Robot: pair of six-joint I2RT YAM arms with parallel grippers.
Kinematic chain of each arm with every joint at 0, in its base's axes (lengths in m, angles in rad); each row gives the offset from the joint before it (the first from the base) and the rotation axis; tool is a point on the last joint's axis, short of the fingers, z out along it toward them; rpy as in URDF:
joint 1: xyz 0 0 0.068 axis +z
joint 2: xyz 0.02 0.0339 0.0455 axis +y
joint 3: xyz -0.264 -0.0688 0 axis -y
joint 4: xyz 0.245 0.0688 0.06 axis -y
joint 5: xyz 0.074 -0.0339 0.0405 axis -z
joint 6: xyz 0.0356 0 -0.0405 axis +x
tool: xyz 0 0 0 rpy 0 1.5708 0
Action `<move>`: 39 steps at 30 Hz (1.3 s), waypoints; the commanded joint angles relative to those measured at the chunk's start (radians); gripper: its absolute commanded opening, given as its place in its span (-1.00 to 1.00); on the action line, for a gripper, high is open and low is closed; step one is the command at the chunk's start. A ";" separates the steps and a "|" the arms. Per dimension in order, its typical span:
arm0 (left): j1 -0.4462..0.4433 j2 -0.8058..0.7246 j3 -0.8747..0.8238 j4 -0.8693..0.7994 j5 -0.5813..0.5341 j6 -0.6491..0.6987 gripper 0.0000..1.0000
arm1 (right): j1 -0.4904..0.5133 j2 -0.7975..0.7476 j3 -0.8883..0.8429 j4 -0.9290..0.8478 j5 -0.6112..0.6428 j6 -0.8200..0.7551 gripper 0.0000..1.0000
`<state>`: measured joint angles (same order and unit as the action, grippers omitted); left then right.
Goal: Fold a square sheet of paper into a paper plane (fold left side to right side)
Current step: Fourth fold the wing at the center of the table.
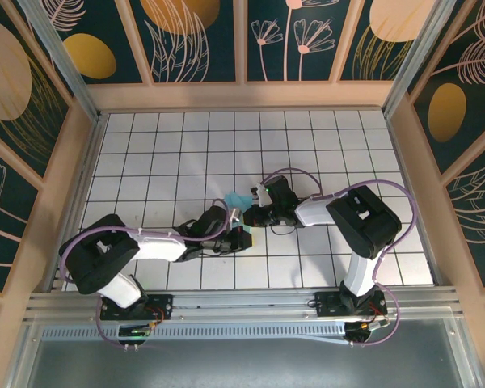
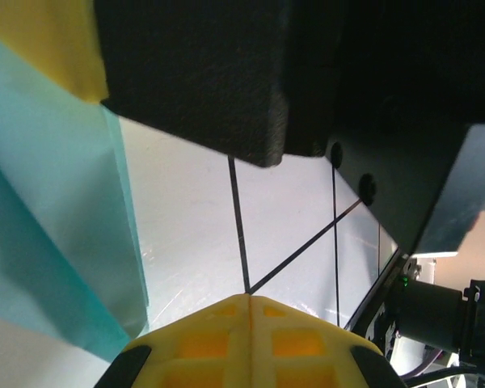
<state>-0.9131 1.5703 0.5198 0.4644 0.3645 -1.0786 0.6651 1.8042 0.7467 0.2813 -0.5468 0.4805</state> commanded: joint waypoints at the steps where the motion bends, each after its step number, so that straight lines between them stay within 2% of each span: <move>1: -0.004 0.028 0.019 0.002 -0.019 0.005 -1.00 | 0.012 0.024 -0.001 -0.099 0.064 -0.003 -1.00; 22: -0.004 0.083 0.010 -0.050 -0.055 0.043 -1.00 | 0.014 0.006 0.021 -0.134 0.077 -0.014 -1.00; 33: -0.005 0.098 -0.003 -0.026 -0.050 0.037 -1.00 | -0.007 -0.074 0.072 -0.144 0.044 -0.012 -1.00; 39: -0.005 0.103 -0.016 -0.013 -0.050 0.034 -1.00 | -0.008 -0.040 0.071 -0.100 0.014 0.001 -1.00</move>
<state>-0.9131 1.6547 0.5217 0.4450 0.3286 -1.0519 0.6617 1.7603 0.7925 0.1677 -0.5179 0.4774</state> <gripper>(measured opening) 0.043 0.050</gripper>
